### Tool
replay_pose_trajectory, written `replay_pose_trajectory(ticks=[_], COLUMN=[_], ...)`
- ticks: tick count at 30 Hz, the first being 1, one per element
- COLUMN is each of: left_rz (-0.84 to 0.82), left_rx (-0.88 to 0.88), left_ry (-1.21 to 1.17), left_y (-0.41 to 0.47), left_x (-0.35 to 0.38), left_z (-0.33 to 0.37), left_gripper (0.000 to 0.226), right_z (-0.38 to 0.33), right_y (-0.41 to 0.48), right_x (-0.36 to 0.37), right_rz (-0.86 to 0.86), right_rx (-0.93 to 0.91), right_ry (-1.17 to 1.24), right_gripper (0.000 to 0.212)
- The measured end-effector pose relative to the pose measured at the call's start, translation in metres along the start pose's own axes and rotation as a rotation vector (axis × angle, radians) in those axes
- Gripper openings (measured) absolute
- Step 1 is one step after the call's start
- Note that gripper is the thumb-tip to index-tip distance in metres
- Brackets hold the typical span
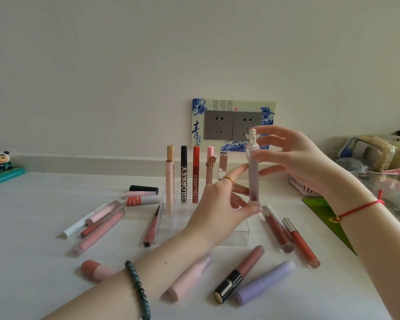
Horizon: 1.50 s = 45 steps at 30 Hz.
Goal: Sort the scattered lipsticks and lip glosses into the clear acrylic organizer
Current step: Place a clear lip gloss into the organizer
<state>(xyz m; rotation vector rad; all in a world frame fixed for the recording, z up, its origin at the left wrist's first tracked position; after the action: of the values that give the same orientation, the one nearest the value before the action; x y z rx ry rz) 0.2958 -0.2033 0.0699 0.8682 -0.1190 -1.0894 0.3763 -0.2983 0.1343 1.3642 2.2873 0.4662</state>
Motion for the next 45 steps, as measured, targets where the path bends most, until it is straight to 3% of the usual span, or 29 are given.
replay_pose_trajectory(ticks=[6,14,23,29,45], left_rz=[0.035,0.240,0.154,0.038,0.046], left_rx=[-0.028,-0.067,-0.274,-0.308,-0.271], left_ry=[0.069,0.239,0.132,0.197,0.244], left_y=[-0.006,-0.026,-0.044,-0.049,-0.050], left_x=[-0.042,-0.134,-0.138,-0.127,-0.126], left_z=[-0.011,-0.058,-0.110,-0.119,-0.112], left_gripper=[0.064,0.031,0.038,0.052,0.052], right_z=[-0.019,0.001,0.031,0.046,0.069], right_y=[0.003,0.015,0.029,0.031,0.028], right_x=[0.016,0.012,0.016,0.023,0.027], right_rz=[0.055,0.241,0.284,0.232,0.157], right_rx=[-0.130,-0.217,-0.212,-0.171,-0.047], right_ry=[-0.025,-0.147,-0.238,-0.246,-0.195], right_gripper=[0.038,0.039,0.039,0.039,0.040])
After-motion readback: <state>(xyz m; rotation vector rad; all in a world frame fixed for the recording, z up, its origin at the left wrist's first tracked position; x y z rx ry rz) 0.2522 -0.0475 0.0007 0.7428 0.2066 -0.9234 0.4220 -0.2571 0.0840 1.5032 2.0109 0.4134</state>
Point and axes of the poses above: each hand's wrist, its own y-axis towards the middle knuckle, its own x-axis out of the palm, z = x × y, the point moved 8 cm from there along y, towards the middle knuckle, and after that the axes turned 9 degrees about z, right-handed, at the moved point
